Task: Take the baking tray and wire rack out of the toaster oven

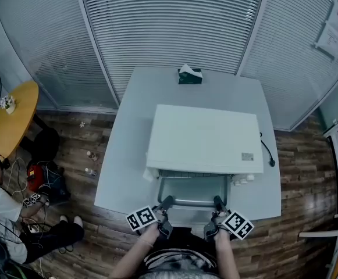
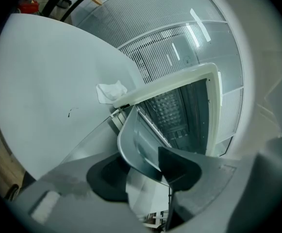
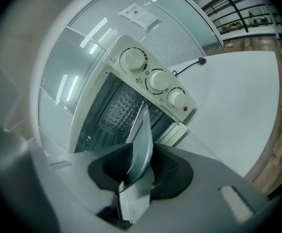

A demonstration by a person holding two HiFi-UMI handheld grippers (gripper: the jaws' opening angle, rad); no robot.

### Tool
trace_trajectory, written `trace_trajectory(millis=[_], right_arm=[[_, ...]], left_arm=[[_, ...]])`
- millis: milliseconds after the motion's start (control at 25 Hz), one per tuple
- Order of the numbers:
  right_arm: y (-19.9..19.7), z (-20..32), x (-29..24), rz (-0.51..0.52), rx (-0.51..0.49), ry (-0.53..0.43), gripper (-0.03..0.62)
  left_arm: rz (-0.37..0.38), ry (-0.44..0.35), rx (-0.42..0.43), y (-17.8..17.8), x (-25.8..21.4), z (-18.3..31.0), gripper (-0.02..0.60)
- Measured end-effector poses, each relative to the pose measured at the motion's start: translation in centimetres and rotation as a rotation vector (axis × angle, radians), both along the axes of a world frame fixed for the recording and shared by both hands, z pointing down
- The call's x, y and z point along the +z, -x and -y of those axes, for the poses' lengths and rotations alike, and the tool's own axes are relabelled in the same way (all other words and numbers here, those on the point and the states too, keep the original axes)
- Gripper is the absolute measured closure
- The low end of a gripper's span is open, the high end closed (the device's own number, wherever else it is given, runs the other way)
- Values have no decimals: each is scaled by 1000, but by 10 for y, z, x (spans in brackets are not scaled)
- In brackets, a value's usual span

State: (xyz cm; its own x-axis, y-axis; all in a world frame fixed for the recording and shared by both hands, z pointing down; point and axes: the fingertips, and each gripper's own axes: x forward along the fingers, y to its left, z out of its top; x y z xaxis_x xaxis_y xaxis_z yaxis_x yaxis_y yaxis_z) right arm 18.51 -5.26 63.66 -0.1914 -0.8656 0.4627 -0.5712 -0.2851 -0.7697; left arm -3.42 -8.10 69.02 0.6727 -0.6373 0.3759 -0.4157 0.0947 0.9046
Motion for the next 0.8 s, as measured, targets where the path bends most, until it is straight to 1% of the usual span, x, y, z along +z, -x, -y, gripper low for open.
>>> trace_trajectory(millis=[240, 440, 640, 800], right_arm=[[6, -23, 6, 23, 28, 28, 485], [12, -50, 15, 41, 48, 57, 485], [16, -74, 15, 47, 58, 58, 485], [16, -85, 8, 25, 48, 43, 484]], left_arm=[[-5, 6, 13, 7, 1, -19, 399], [2, -1, 44, 13, 2, -37, 399], [-6, 1, 64, 16, 0, -58, 402], [-26, 8, 73, 16, -1, -73, 402]])
